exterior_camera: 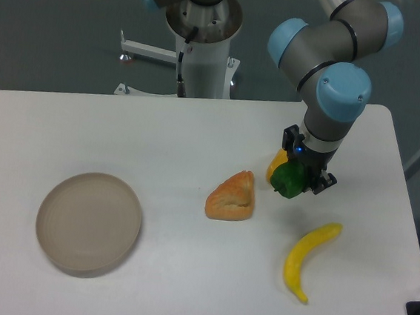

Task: Place the green pepper on the table
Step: 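Lift the held green pepper with the gripper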

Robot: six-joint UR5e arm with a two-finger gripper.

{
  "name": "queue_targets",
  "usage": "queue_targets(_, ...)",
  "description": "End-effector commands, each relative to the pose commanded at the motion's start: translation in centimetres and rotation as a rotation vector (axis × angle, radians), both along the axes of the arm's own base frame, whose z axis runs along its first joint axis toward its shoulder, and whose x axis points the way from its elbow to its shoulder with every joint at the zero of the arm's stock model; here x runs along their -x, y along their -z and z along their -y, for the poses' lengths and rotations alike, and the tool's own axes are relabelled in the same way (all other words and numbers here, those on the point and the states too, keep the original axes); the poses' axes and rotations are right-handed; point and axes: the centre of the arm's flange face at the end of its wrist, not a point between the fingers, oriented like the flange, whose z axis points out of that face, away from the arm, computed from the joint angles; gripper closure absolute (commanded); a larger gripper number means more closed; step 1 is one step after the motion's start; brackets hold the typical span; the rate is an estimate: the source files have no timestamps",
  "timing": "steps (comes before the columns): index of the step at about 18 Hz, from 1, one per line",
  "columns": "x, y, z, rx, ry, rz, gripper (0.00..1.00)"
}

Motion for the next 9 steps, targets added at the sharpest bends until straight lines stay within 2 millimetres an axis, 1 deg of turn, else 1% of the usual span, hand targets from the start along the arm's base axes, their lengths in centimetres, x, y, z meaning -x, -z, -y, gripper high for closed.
queue_targets(3, 0.0, -0.3, -0.2, -0.002, -0.003, -0.004, 0.93)
queue_targets(5, -0.4, -0.4, -0.4, -0.006, -0.020, -0.004, 0.93)
queue_targets(7, -2.4, -0.3, -1.9, -0.009, -0.017, 0.002, 0.93)
queue_targets(9, -5.5, -0.1, -3.8, -0.007, -0.023, 0.004, 0.93)
